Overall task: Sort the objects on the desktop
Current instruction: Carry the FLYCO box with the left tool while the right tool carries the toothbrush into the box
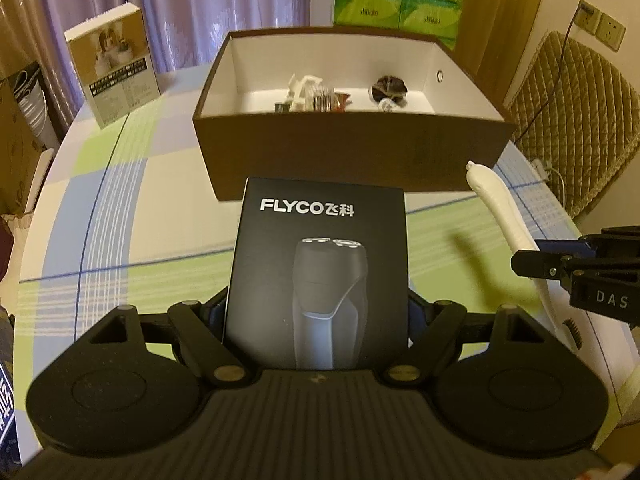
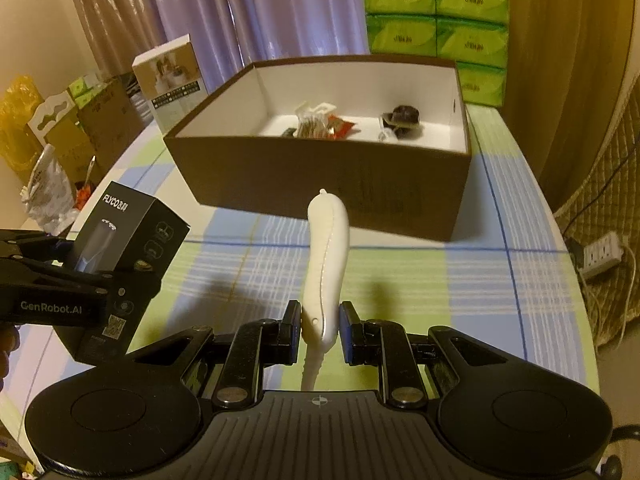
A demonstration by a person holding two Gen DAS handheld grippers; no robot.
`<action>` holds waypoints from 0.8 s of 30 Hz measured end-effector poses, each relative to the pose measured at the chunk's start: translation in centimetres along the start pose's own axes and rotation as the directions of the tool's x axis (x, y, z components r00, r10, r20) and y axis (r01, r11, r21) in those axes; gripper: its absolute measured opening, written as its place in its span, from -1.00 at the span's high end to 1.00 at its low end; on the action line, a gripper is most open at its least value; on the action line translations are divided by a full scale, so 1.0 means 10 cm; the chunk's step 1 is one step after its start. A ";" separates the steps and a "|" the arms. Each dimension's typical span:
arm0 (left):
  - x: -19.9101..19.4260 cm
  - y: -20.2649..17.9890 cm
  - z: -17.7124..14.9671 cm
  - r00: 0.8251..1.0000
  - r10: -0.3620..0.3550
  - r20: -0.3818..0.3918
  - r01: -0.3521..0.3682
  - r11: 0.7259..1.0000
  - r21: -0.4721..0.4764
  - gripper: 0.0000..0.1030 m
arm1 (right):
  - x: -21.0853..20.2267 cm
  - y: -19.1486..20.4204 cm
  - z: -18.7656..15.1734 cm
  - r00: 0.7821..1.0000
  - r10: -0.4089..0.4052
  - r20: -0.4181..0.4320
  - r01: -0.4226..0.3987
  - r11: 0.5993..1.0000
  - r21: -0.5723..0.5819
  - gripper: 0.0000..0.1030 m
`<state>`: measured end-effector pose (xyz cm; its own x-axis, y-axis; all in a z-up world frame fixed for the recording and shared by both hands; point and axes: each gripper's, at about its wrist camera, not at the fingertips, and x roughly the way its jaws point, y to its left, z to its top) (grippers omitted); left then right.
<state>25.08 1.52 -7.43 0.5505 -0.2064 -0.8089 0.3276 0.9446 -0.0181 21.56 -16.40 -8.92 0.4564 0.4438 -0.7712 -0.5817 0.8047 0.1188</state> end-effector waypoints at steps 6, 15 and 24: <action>-0.02 0.03 0.13 1.000 0.000 0.028 0.000 1.000 0.001 -0.50 | -0.01 0.02 0.12 1.000 0.002 0.019 -0.002 1.000 -0.015 0.67; -0.01 0.07 0.37 0.998 -0.001 0.069 0.000 1.000 0.008 -0.49 | 0.02 0.01 0.33 0.999 0.007 0.041 -0.006 1.000 -0.028 0.67; 0.12 0.09 0.49 0.998 -0.023 0.061 0.022 1.000 0.020 -0.48 | 0.12 -0.03 0.47 0.999 0.015 0.044 -0.014 1.000 -0.021 0.67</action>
<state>29.84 0.81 -5.55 0.5884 -0.2433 -0.7711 0.3550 0.9345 -0.0240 25.46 -14.31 -6.93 0.4770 0.4728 -0.7409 -0.6023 0.7898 0.1162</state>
